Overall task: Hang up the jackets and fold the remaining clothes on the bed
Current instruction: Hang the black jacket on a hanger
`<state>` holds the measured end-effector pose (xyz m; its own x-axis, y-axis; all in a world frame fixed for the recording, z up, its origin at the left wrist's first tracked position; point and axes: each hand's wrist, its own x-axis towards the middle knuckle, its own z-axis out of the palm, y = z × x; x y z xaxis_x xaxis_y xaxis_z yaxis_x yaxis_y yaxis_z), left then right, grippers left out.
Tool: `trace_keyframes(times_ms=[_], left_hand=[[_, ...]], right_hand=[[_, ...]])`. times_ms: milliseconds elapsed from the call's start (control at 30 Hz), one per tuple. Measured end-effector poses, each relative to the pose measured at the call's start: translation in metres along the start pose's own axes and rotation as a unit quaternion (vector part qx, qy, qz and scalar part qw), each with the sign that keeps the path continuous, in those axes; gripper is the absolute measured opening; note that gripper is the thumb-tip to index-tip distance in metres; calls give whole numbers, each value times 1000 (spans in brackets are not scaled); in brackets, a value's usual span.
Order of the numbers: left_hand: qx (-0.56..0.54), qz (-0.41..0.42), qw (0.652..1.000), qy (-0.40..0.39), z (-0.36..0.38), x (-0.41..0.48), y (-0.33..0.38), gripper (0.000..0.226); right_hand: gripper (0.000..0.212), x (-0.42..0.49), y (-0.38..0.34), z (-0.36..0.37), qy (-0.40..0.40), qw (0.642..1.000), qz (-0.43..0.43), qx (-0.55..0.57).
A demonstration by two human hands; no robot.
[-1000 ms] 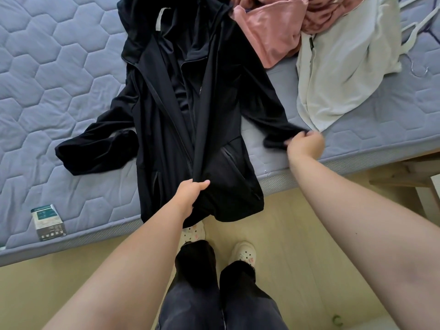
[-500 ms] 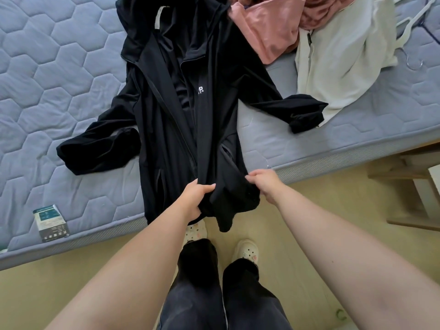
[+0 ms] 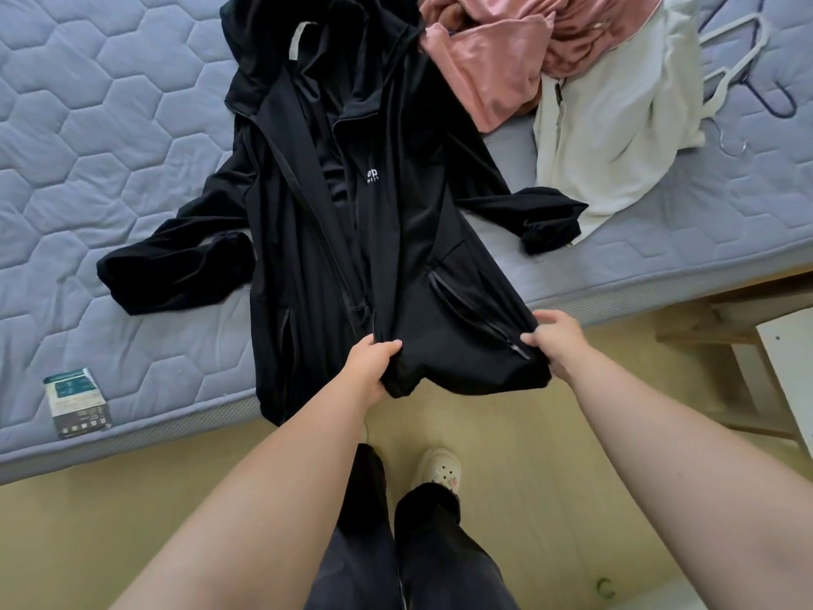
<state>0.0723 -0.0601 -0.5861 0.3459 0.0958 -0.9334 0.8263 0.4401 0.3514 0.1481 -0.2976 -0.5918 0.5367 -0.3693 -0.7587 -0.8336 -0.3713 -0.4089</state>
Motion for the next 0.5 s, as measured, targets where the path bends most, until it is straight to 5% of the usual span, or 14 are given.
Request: trace_keyframes(times_ms=[100, 167, 500], left_hand=[[307, 64, 949, 38, -5, 7, -5, 40], [390, 108, 913, 49, -7, 7, -4, 49], [375, 172, 908, 79, -31, 7, 43, 31]], right_hand=[[34, -6, 4, -2, 93, 967, 14, -239], [42, -14, 2, 6, 97, 946, -5, -311], [42, -61, -58, 77, 26, 862, -288, -416]])
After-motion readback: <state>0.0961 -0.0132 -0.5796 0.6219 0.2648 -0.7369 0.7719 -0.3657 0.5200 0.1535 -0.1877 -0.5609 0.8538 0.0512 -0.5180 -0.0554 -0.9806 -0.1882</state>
